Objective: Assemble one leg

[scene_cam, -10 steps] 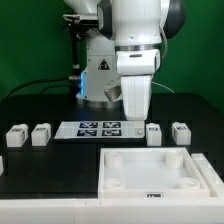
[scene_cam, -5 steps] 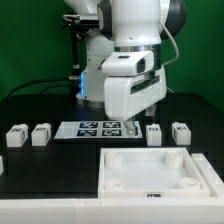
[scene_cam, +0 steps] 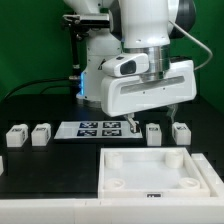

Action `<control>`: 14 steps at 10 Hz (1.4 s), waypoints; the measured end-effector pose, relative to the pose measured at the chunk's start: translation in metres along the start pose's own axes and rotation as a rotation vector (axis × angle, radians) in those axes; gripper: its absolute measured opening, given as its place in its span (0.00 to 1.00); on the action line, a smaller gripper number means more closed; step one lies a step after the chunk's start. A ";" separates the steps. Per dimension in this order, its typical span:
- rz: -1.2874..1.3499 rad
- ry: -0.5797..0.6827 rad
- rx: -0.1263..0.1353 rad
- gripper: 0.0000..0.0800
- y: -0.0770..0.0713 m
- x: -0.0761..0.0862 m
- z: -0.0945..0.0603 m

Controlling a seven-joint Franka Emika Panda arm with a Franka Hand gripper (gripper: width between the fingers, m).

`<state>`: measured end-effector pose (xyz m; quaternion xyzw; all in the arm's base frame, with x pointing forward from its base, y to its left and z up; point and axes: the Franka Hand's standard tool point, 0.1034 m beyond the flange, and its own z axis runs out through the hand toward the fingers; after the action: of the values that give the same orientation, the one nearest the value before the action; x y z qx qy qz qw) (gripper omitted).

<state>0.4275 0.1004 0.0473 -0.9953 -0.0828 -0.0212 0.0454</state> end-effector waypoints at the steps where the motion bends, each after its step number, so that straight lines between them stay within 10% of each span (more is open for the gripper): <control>1: 0.092 -0.002 0.006 0.81 -0.013 0.000 0.001; 5: 0.115 -0.016 0.017 0.81 -0.060 -0.001 0.012; 7: 0.096 -0.059 0.013 0.81 -0.054 -0.001 0.012; 14: 0.153 -0.743 0.005 0.81 -0.075 -0.023 0.010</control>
Offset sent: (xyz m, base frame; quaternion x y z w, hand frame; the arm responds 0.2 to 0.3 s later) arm 0.0035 0.0423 -0.0115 -0.0102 0.0079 0.0658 0.9977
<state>0.3925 0.1708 0.0423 -0.9383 -0.0191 0.3448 0.0163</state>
